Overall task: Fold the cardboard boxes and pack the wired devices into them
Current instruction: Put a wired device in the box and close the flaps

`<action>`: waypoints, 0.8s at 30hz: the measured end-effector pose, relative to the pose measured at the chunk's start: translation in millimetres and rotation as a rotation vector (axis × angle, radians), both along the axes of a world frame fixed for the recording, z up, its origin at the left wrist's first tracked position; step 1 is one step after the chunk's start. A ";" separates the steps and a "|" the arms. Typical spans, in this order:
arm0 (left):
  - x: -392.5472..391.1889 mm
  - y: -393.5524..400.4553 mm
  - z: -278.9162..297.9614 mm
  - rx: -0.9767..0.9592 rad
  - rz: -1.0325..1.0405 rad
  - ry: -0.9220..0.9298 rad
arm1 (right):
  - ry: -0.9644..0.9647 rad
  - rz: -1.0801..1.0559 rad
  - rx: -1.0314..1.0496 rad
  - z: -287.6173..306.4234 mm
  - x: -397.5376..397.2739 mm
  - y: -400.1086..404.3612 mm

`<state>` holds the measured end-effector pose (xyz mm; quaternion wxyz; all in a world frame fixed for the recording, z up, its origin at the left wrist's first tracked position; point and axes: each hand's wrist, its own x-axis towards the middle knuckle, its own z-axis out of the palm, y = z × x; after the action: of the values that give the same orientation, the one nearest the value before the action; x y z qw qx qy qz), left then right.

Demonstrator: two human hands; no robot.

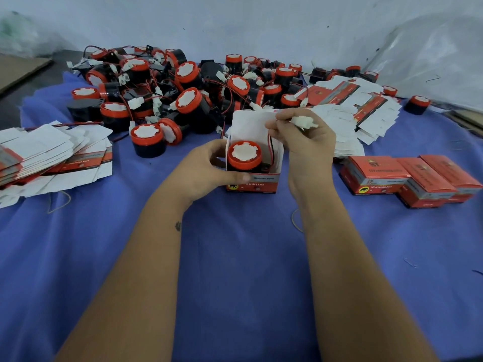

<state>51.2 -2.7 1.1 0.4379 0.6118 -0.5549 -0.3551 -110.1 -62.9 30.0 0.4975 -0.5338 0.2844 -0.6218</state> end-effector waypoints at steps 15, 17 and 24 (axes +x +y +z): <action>-28.9 -8.9 -4.9 0.031 0.310 -0.035 | 0.427 -0.201 -0.177 -1.6 5.4 8.5; -29.6 -11.4 -7.9 0.042 0.389 -0.125 | 0.305 0.004 -0.106 1.0 3.6 9.1; -34.4 -9.3 -8.8 -0.058 0.440 -0.233 | 0.533 -0.099 -0.106 -7.6 12.9 2.3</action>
<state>16.8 -12.0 -7.8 0.4551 0.7417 -0.4652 -0.1623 -97.2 -60.5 22.4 0.3454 -0.6893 0.3980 -0.4972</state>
